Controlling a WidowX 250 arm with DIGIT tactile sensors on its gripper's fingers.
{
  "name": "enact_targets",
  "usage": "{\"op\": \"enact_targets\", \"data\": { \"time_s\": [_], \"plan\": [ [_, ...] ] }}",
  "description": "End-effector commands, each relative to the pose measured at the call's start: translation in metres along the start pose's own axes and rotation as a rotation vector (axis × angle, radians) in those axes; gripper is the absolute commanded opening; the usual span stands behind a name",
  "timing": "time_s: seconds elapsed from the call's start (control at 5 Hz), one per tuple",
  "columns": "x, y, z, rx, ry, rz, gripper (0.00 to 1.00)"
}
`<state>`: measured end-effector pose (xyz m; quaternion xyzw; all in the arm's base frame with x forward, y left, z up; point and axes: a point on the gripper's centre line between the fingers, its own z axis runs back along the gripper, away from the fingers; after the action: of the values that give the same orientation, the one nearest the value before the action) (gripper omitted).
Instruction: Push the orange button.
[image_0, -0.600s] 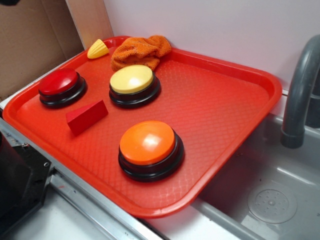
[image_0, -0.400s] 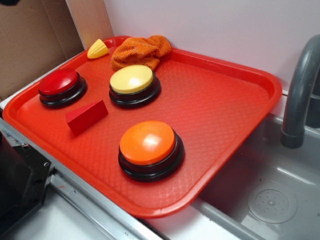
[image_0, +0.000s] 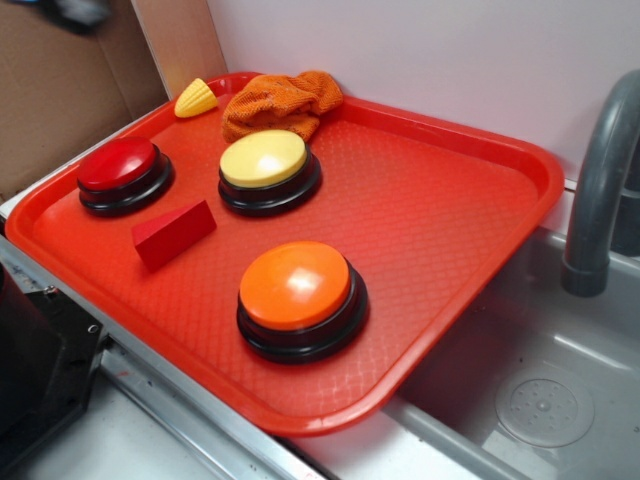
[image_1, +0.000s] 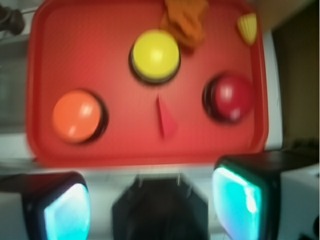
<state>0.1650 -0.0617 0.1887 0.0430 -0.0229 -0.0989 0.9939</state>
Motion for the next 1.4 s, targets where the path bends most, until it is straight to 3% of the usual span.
{"op": "enact_targets", "data": {
  "time_s": [0.0, 0.2, 0.4, 0.6, 0.8, 1.0, 1.2],
  "plan": [
    [0.026, -0.068, -0.068, -0.049, -0.064, -0.206, 1.00],
    [0.023, -0.081, -0.088, -0.089, -0.056, -0.241, 1.00],
    [0.023, -0.081, -0.118, -0.156, -0.094, -0.239, 1.00],
    [0.015, -0.086, -0.127, -0.138, -0.010, -0.283, 1.00],
    [0.008, -0.077, -0.123, -0.112, 0.008, -0.234, 1.00],
    [0.010, -0.075, -0.121, -0.118, 0.016, -0.245, 1.00],
    [0.016, -0.070, -0.095, -0.118, -0.053, -0.284, 1.00]
  ]
}}
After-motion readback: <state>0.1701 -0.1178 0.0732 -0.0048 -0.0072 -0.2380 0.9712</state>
